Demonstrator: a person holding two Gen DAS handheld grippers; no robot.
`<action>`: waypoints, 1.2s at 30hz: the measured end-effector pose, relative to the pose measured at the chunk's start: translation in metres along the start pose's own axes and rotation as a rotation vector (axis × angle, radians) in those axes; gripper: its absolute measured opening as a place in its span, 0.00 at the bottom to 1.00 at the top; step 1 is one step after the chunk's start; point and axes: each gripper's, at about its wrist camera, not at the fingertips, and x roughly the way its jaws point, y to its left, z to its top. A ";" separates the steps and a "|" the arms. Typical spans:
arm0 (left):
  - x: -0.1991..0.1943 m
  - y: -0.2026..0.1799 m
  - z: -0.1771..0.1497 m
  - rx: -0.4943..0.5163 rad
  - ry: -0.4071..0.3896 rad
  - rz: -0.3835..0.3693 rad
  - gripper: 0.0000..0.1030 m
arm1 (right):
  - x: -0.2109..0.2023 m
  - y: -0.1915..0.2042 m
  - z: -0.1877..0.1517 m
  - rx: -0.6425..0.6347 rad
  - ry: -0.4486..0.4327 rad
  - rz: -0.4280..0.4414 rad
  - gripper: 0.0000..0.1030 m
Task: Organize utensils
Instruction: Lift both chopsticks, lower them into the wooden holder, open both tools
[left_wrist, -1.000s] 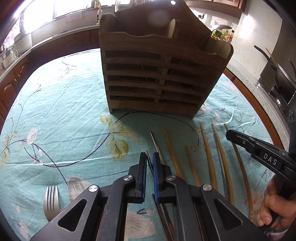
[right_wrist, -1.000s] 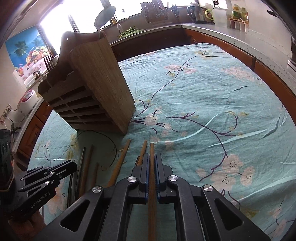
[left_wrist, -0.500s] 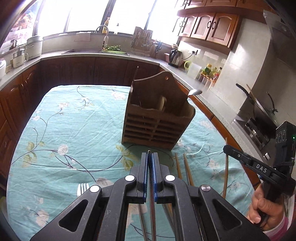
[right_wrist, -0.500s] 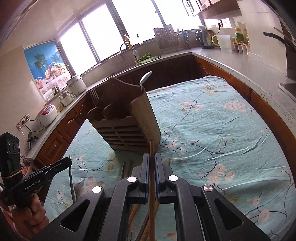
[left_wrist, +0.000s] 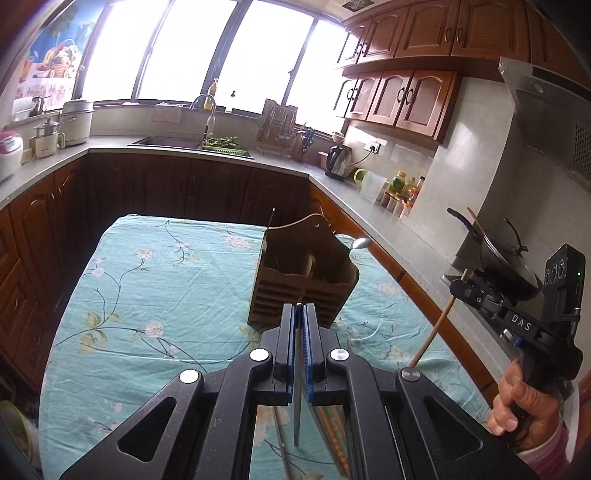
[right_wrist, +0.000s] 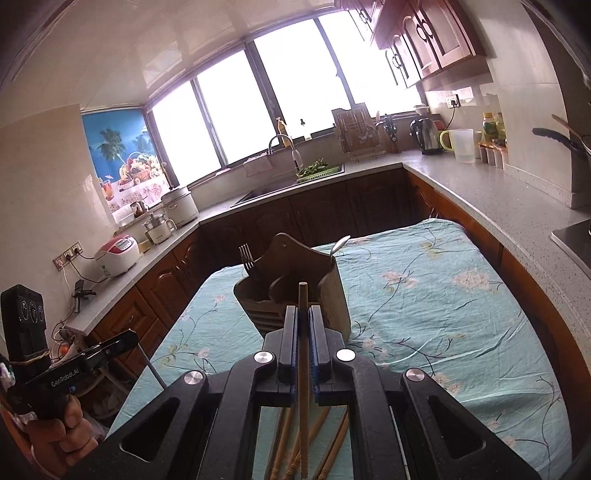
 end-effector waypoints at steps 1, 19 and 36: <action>-0.003 0.001 0.001 -0.002 -0.006 0.000 0.02 | -0.001 0.001 0.002 -0.003 -0.007 0.002 0.05; -0.007 0.008 0.018 -0.002 -0.091 -0.005 0.02 | -0.002 0.013 0.023 -0.022 -0.078 0.030 0.05; 0.017 0.015 0.069 0.011 -0.253 -0.021 0.02 | 0.020 0.005 0.072 0.030 -0.212 0.010 0.05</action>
